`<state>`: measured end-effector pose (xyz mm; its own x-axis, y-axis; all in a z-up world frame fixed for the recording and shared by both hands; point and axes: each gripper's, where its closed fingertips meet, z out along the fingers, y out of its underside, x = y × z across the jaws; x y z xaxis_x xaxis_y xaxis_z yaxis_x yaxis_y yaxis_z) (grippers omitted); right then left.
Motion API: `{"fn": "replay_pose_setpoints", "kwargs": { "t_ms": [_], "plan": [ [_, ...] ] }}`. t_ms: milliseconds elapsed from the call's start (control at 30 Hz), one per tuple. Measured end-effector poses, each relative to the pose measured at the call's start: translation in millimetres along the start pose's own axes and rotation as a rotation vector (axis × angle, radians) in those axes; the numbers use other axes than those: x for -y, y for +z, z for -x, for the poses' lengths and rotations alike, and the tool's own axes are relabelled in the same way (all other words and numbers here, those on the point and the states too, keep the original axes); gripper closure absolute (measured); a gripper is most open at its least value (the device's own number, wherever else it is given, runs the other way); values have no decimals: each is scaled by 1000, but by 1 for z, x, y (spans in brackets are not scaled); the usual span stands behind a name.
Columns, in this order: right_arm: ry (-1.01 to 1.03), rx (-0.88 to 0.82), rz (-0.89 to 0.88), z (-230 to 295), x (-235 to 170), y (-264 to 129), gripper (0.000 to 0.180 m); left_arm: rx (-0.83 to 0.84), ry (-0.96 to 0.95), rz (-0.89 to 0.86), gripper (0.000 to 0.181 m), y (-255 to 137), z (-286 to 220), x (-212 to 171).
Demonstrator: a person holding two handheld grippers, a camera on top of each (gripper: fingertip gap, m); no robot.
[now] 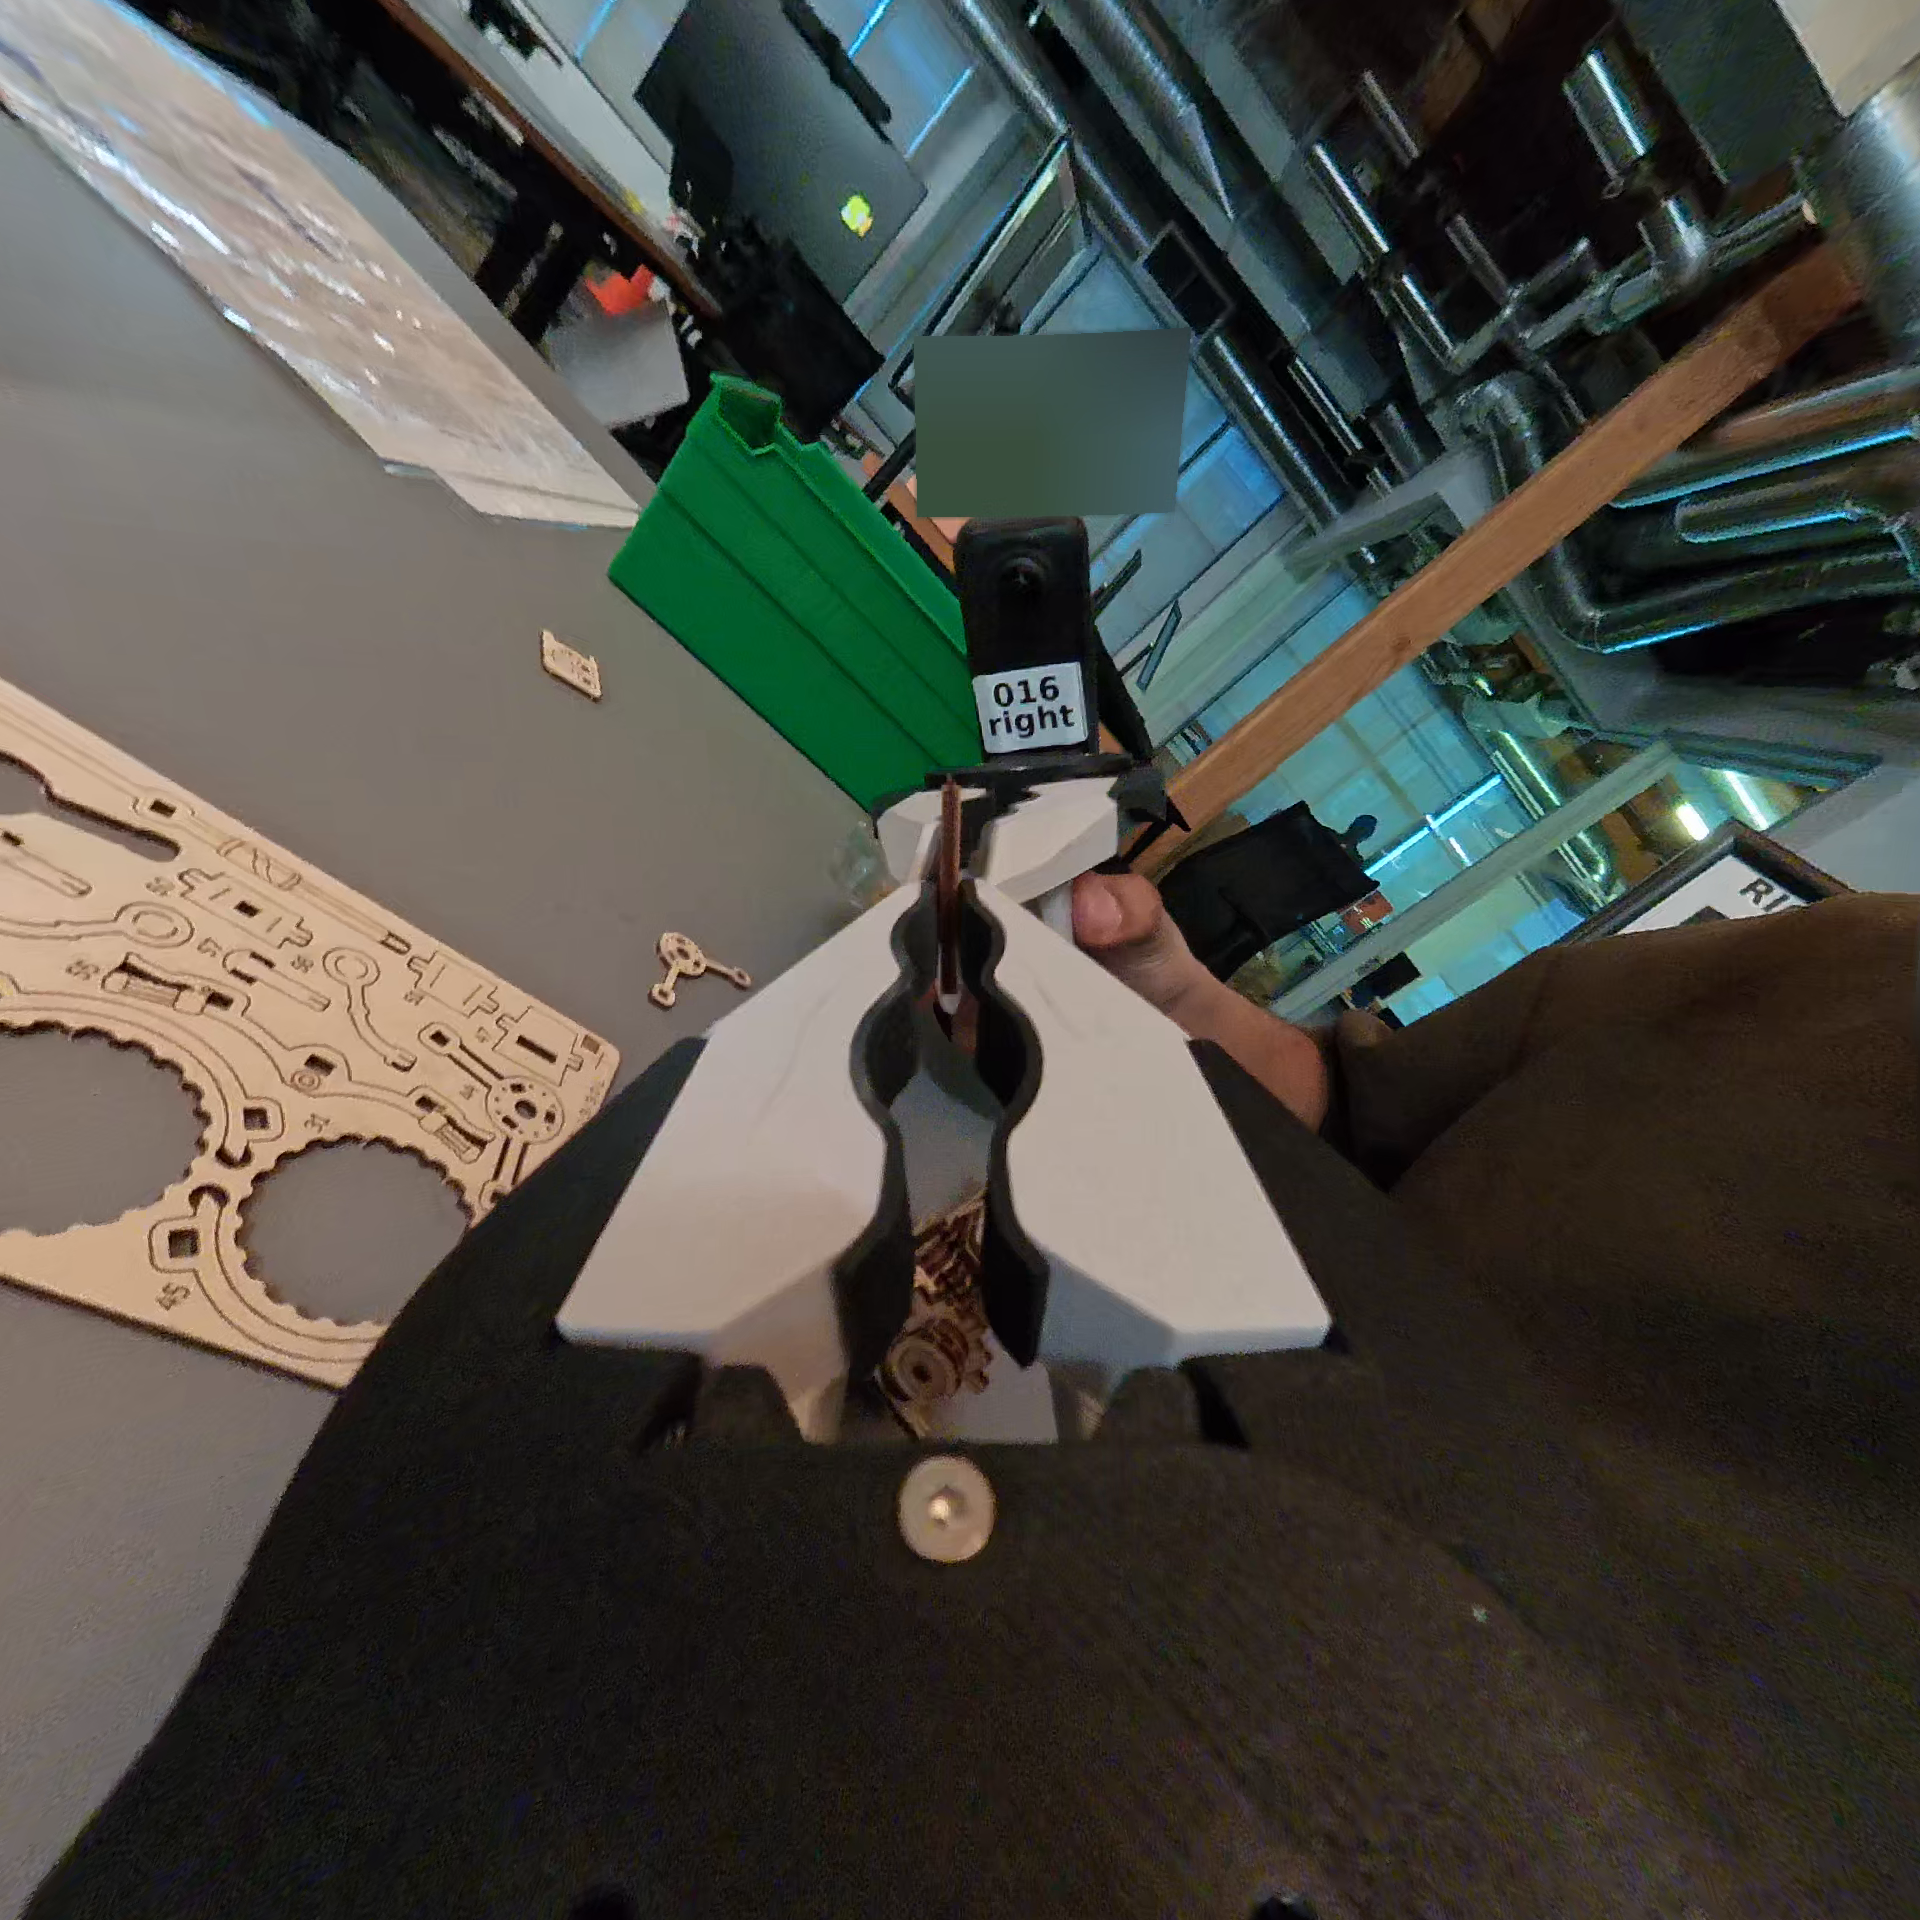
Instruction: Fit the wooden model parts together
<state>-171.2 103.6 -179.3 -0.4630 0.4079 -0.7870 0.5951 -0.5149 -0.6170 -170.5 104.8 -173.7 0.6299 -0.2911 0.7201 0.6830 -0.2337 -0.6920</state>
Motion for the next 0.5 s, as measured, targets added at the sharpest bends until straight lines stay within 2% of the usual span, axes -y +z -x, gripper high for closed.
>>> {"fn": "replay_pose_setpoints", "kwargs": {
  "t_ms": [500],
  "plan": [
    [44, 33, -101, 9, 10, 1, 178, 55, 113, -100, 181, 0, -10, 10]
  ]
}}
